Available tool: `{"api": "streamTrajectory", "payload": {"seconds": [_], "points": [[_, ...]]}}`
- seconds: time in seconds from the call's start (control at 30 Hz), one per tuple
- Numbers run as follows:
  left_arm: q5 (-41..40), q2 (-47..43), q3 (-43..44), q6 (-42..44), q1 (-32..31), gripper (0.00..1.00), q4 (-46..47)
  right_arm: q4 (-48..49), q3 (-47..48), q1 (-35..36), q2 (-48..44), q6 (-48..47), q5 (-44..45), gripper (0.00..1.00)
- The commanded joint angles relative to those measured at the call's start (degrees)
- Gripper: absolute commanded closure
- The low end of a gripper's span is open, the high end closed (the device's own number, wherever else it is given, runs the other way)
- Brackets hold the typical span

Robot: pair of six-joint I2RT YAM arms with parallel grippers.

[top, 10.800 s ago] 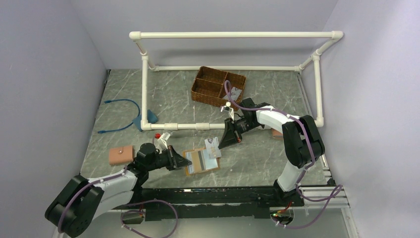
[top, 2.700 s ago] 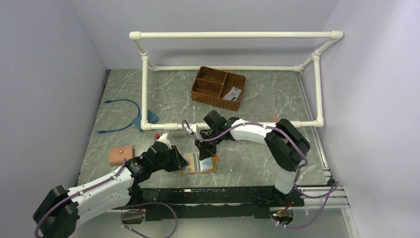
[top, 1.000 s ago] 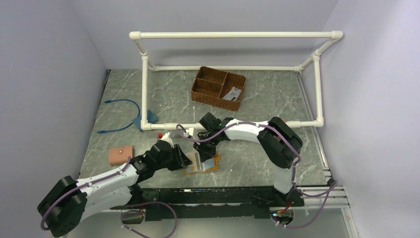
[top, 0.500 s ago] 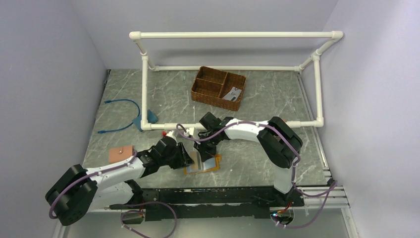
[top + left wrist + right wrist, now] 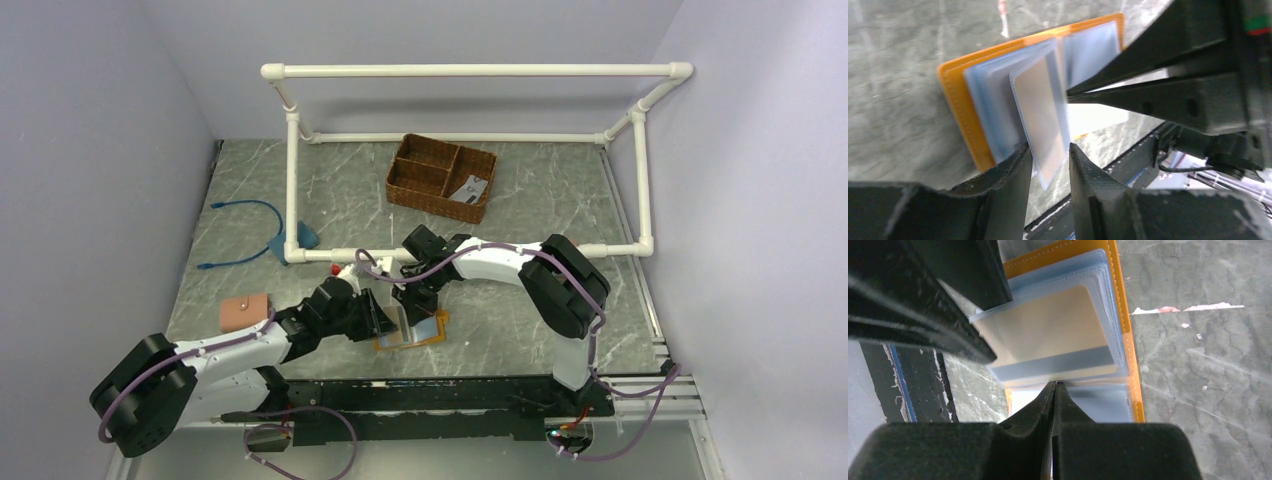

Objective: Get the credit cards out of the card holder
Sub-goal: Remove the credit card from the card holder.

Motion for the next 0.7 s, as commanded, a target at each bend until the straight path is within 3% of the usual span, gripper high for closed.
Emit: {"api": "streamTrajectory", "payload": {"seconds": [0.0,0.43,0.67], "points": [[3.2,-1.0,0.0,0.1,-0.3,0.63,8.8,0.9,1.6,0.6,1.8,-0.7,0.4,0.97],[2.7,0.8,-0.6,-0.8,-0.4,0.77,10.7,-0.4,2.7,0.4,1.4,-1.0,-0.1,0.95],[1.6,1.5,-0.5,-0.8,-0.3,0.88,10.8,-2.3,3.4,-1.8,-1.0,-1.7,-1.8,0.83]]}}
